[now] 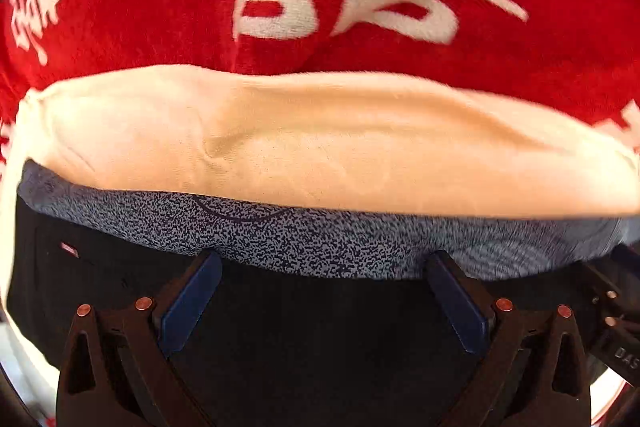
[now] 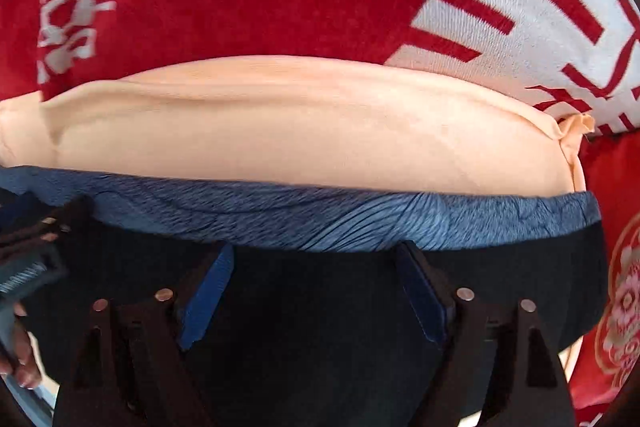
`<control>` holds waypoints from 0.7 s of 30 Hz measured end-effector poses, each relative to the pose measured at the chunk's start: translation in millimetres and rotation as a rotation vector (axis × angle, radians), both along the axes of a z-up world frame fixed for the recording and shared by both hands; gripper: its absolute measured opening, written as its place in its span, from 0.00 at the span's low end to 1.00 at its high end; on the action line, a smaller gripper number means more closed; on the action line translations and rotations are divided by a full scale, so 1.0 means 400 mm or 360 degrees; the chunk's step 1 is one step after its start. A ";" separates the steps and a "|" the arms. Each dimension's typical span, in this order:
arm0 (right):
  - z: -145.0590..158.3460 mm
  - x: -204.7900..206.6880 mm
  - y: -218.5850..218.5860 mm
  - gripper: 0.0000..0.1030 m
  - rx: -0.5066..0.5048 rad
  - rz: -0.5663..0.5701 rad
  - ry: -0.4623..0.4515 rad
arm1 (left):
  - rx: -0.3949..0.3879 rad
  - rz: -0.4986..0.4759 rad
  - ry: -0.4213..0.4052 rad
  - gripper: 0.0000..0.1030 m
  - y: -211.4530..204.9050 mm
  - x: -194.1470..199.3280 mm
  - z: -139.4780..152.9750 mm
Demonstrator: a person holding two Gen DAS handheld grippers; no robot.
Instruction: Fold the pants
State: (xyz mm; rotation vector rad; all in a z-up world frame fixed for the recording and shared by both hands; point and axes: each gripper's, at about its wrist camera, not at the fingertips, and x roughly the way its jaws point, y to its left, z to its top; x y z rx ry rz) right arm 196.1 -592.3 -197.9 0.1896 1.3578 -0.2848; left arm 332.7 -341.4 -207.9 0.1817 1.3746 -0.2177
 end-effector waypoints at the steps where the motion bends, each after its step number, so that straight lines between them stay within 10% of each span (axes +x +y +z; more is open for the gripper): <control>1: 0.007 -0.003 -0.029 0.96 -0.0036 -0.0048 -0.0006 | -0.0001 0.0027 0.0008 1.00 0.005 0.005 -0.003; 12: 0.083 -0.232 -0.161 0.99 0.0952 -0.0389 -0.0348 | -0.0087 -0.0170 0.0028 1.00 0.003 -0.126 0.115; 21: -0.001 -0.357 -0.182 0.99 0.1144 -0.0635 -0.0357 | -0.0009 -0.0242 0.0226 1.00 -0.030 -0.267 0.047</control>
